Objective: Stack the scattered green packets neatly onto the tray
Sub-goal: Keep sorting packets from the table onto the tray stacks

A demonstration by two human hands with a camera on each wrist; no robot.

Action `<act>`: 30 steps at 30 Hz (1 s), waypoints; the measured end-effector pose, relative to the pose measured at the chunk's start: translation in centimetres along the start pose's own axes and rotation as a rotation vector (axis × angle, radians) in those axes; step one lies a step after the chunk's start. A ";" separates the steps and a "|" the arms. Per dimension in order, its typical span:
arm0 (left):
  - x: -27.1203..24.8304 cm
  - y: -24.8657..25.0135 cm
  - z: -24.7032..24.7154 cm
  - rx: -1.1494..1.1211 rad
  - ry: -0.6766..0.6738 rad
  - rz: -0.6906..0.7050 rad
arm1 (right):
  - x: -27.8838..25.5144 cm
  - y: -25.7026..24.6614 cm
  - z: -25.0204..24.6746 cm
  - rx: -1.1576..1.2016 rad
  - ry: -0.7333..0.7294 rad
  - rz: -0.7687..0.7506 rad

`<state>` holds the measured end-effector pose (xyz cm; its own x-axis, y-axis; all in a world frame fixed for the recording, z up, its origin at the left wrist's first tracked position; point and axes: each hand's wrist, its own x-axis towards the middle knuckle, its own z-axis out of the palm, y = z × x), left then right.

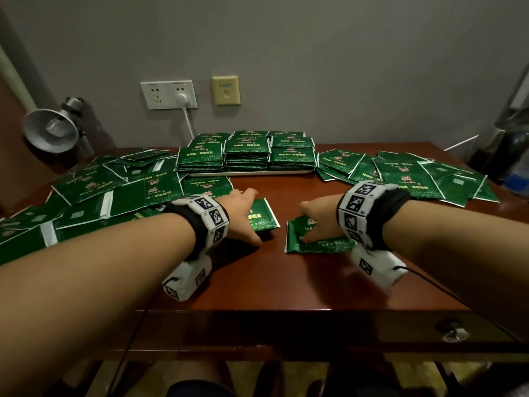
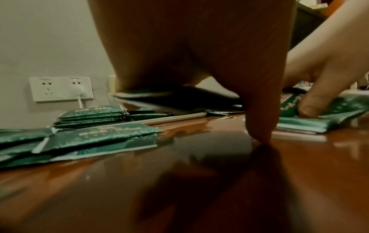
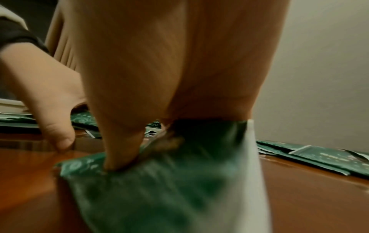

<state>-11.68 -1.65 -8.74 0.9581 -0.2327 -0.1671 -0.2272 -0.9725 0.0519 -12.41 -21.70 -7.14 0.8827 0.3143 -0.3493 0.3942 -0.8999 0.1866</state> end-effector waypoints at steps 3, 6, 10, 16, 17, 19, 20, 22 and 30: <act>0.2 -0.7 -1.0 0.035 0.053 -0.012 | -0.2 0.4 0.1 0.025 -0.083 0.063; 0.6 -1.2 -2.4 0.025 0.090 -0.025 | -0.1 0.6 0.1 -0.051 -0.113 0.084; 2.1 -1.8 -5.3 0.000 0.110 0.004 | 1.2 1.6 -0.7 -0.003 0.031 0.065; 7.4 -3.3 -10.5 0.071 0.171 0.022 | 5.4 5.7 -4.9 0.018 0.213 0.112; 8.6 -3.6 -11.4 0.078 0.178 0.020 | 6.4 6.5 -5.7 0.017 0.232 0.131; 11.2 -4.5 -13.0 0.093 0.189 0.010 | 8.3 8.0 -7.3 0.039 0.270 0.156; 12.5 -4.9 -13.5 0.094 0.191 0.003 | 9.2 8.6 -8.0 0.055 0.283 0.163; 15.2 -5.7 -14.4 0.092 0.195 -0.008 | 11.2 9.5 -9.3 0.071 0.294 0.169; 24.9 -6.8 -14.3 0.092 0.122 -0.005 | 18.9 9.6 -10.4 0.078 0.227 0.078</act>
<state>16.28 -0.65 0.86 0.9721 -0.2302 -0.0455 -0.2320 -0.9719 -0.0400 10.69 -21.23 -2.42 0.9479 0.2951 -0.1199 0.3098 -0.9418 0.1308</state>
